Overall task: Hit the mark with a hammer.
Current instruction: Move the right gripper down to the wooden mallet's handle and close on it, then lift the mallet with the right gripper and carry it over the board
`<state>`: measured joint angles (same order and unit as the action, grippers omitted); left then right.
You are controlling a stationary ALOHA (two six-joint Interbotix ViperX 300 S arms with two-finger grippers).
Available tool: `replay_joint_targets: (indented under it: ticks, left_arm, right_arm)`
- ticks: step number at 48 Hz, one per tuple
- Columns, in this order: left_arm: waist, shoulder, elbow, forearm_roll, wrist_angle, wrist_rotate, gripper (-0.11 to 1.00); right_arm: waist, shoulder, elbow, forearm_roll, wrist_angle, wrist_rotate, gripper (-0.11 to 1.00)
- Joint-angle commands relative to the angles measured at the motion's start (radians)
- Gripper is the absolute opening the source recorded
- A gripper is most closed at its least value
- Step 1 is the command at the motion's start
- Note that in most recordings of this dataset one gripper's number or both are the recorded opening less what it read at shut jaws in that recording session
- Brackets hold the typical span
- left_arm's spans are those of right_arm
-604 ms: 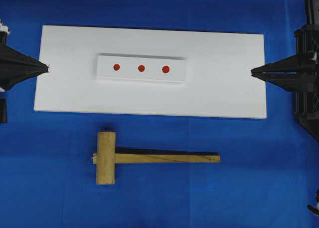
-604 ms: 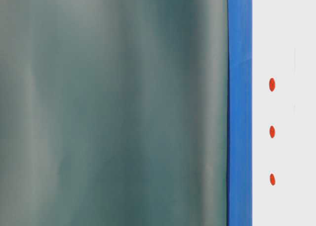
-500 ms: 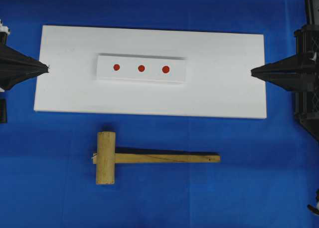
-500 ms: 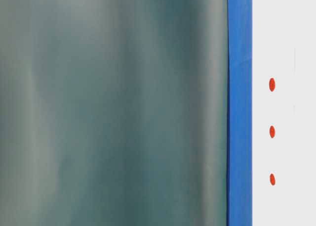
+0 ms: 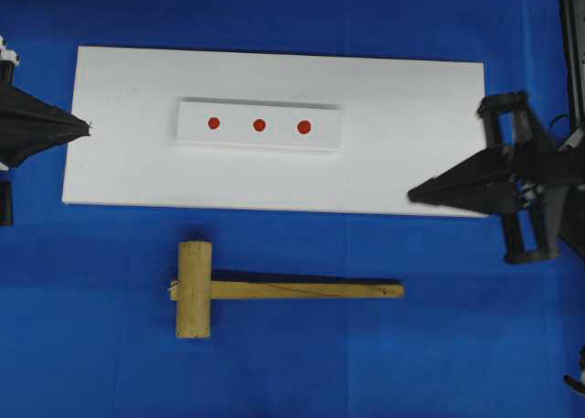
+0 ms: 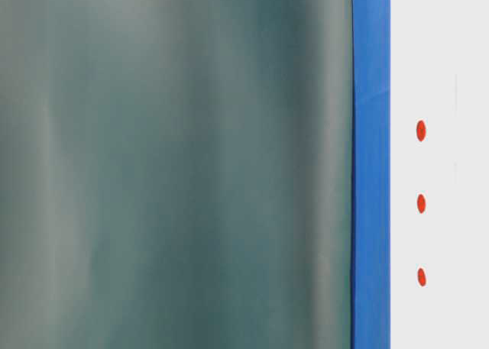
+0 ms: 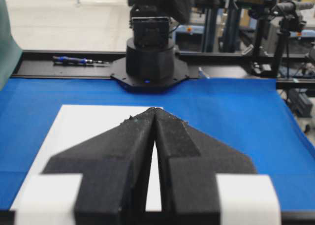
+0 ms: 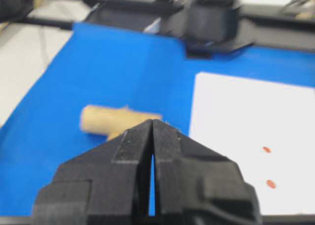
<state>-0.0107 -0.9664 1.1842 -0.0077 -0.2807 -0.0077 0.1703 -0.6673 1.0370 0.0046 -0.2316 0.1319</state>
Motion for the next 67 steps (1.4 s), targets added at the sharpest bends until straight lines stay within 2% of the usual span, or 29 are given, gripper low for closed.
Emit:
replay_joint_targets:
  ticks: [1, 7, 16, 19, 27, 37, 52, 67]
  left_arm:
    - [-0.003, 0.009, -0.012, -0.002, -0.006, -0.002, 0.00]
    - [-0.003, 0.008, -0.011, -0.002, -0.005, -0.003, 0.00]
    - [-0.003, 0.008, -0.006, -0.002, -0.006, -0.005, 0.00]
    - [-0.002, 0.008, -0.005, -0.002, -0.006, -0.005, 0.00]
    - [-0.003, 0.008, -0.003, -0.002, -0.006, -0.005, 0.00]
    - [-0.003, 0.008, -0.003, -0.002, -0.005, -0.003, 0.00]
    - [-0.003, 0.008, 0.005, -0.002, -0.006, -0.003, 0.00]
    - [-0.002, 0.003, 0.008, -0.002, -0.006, -0.003, 0.00]
  right_arm:
    - [0.023, 0.080, -0.051, 0.003, -0.020, 0.014, 0.01]
    - [0.031, 0.193, -0.089, 0.017, -0.023, 0.041, 0.23]
    - [0.034, 0.385, -0.133, 0.063, -0.052, 0.054, 0.80]
    - [0.040, 0.454, -0.141, 0.092, -0.101, 0.054, 0.91]
    - [0.069, 0.638, -0.173, 0.178, -0.259, 0.054, 0.87]
    - [0.114, 0.802, -0.267, 0.242, -0.298, 0.054, 0.87]
    - [0.138, 0.950, -0.364, 0.293, -0.293, 0.054, 0.87]
    - [0.144, 1.019, -0.425, 0.302, -0.227, 0.054, 0.87]
